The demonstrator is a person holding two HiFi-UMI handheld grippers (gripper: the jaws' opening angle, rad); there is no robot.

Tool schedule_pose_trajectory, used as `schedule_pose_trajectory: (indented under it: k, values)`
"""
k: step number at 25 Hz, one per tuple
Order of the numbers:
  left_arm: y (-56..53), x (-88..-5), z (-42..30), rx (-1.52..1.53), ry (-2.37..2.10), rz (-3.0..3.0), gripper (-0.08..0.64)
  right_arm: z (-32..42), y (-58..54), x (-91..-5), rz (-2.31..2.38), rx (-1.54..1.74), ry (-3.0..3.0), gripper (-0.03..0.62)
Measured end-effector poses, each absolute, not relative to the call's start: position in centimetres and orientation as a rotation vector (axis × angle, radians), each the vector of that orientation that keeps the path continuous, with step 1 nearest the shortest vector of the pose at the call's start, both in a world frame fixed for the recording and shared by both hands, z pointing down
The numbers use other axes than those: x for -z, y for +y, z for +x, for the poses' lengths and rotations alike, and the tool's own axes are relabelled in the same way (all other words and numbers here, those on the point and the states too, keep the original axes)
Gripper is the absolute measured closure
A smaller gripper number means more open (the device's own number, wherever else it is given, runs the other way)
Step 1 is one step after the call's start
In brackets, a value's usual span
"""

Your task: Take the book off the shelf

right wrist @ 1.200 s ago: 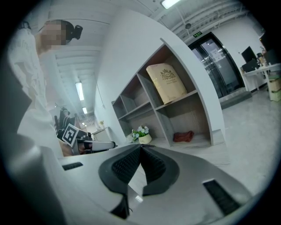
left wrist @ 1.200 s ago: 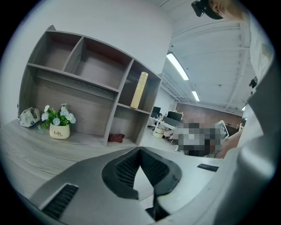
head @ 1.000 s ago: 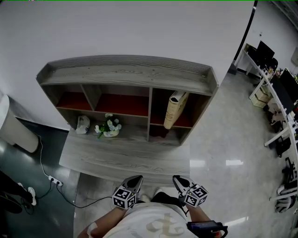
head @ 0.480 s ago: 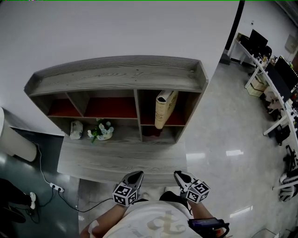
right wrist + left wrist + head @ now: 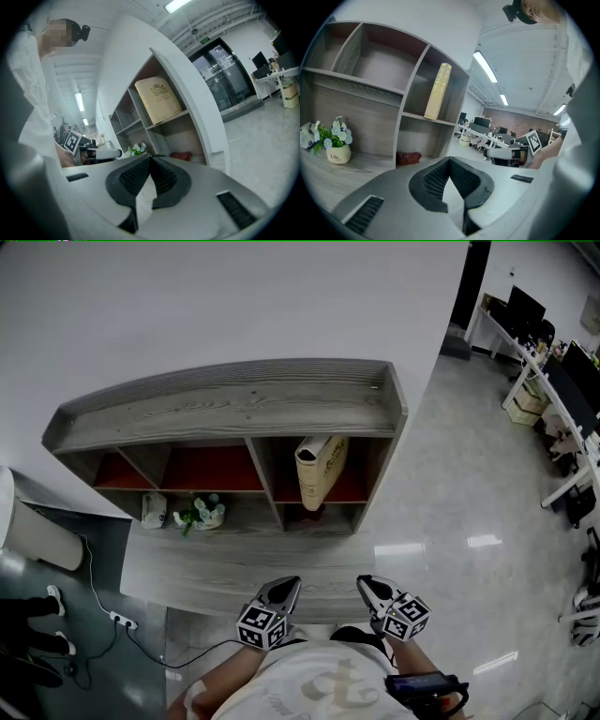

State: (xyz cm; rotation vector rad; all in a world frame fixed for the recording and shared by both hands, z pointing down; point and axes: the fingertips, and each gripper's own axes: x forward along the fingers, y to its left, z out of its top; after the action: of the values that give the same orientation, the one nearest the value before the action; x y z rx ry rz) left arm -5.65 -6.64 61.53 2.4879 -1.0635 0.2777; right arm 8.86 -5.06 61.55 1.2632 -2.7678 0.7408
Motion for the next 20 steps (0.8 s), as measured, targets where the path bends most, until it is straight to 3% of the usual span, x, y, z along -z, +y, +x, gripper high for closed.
schedule_pose_trajectory:
  k: [20]
  values:
    - [-12.3,-59.3,-1.8,-0.283,-1.170,2.451,0.551,10.8,-13.3,-60.8,1.072,-0.753,-2.878,0.588]
